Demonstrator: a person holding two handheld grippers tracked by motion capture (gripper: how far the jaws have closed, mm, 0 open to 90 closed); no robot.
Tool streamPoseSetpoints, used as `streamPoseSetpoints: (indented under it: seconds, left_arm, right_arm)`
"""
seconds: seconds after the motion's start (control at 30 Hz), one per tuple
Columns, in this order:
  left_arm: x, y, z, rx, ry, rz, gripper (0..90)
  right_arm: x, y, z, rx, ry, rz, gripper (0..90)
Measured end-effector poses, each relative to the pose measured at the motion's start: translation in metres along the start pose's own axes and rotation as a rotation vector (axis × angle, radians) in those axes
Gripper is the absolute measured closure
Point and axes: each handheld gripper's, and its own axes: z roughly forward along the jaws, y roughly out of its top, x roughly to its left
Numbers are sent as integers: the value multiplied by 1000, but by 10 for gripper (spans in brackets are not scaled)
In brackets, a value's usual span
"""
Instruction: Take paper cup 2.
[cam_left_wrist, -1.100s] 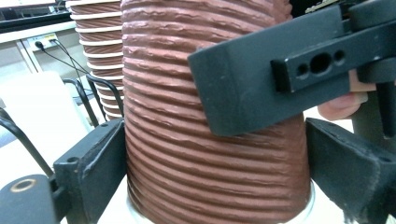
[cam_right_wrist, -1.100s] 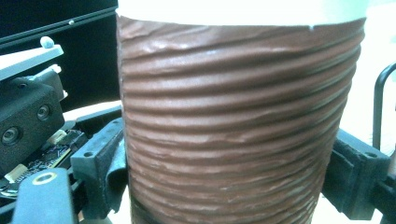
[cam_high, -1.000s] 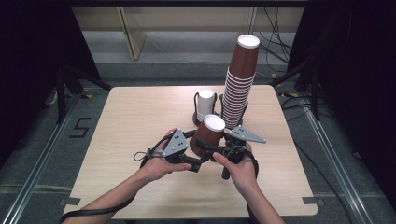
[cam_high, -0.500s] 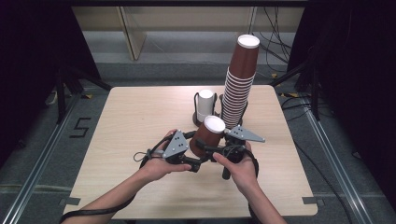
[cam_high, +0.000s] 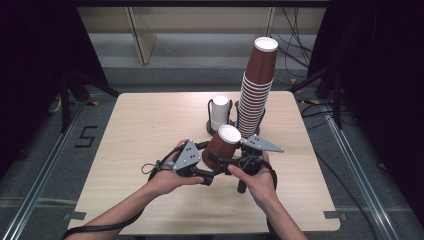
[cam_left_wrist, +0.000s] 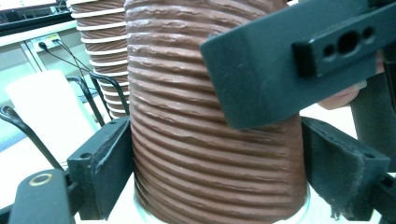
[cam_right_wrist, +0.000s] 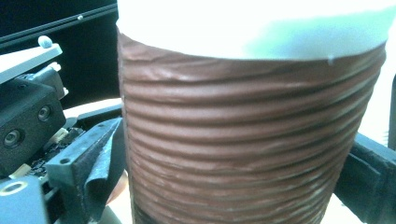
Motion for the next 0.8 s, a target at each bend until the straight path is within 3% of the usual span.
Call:
streamPoseSetpoints:
  seconds: [0.33,0.8]
  left_arm:
    - [1,-1,-2,5,4,-2,142]
    - [0,-2,-4,23,4,10,143]
  right_arm:
    - [-2,1,-5,-6,-1,-1,5]
    - [-2,3,-10,17,-8,-4,4]
